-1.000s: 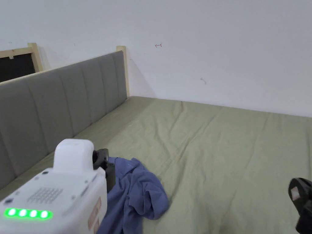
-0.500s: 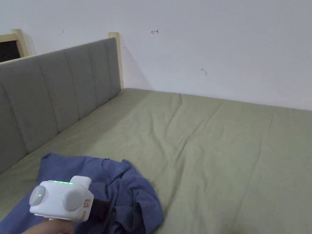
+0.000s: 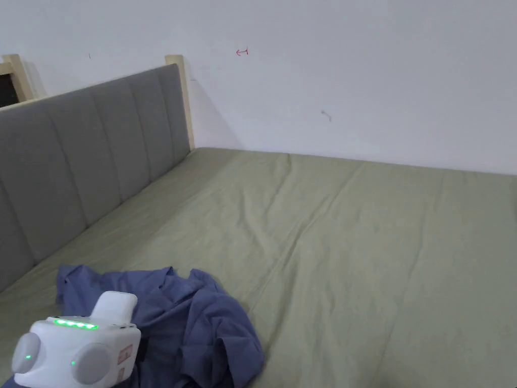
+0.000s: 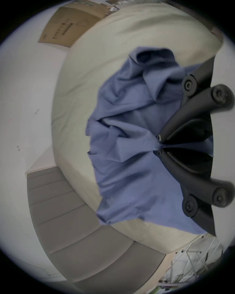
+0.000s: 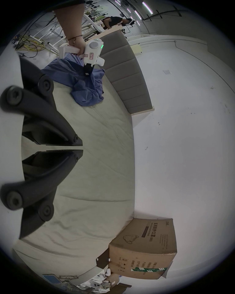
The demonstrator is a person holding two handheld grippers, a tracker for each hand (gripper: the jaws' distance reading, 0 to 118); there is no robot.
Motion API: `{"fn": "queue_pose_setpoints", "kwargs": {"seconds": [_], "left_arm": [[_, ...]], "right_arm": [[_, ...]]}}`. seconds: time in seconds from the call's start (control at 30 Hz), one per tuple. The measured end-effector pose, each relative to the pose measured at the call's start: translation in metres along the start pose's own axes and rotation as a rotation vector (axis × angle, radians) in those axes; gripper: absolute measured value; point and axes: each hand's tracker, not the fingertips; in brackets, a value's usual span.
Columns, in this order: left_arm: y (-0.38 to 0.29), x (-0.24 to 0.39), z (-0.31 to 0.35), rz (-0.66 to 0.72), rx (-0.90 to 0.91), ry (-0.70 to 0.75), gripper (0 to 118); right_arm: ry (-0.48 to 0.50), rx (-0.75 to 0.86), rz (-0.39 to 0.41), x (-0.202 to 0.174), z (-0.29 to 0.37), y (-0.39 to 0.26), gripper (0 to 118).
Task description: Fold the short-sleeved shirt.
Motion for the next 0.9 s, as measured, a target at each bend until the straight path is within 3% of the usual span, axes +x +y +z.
{"fn": "queue_pose_setpoints", "kwargs": {"seconds": [0.2,0.37,0.6,0.73,0.9], "left_arm": [[0.051,-0.031,0.097,0.147,0.146,-0.060,0],[0.104,0.017,0.200,-0.026,0.380,-0.146,0],[0.159,0.132,0.301,-0.157,0.510,-0.469,0],[0.170,0.195,0.313,-0.244,0.503,-0.578,0],[0.147,0.281,0.262,-0.292,0.302,-0.717,0]], "right_arm": [[0.009,0.090,0.003,0.009,0.030,0.019,5],[0.001,0.121,-0.062,0.022,0.053,0.024,5],[-0.053,0.183,-0.107,0.048,0.095,0.031,5],[-0.116,0.235,-0.126,0.069,0.122,0.038,5],[-0.207,0.261,-0.166,0.100,0.143,0.034,5]]}}
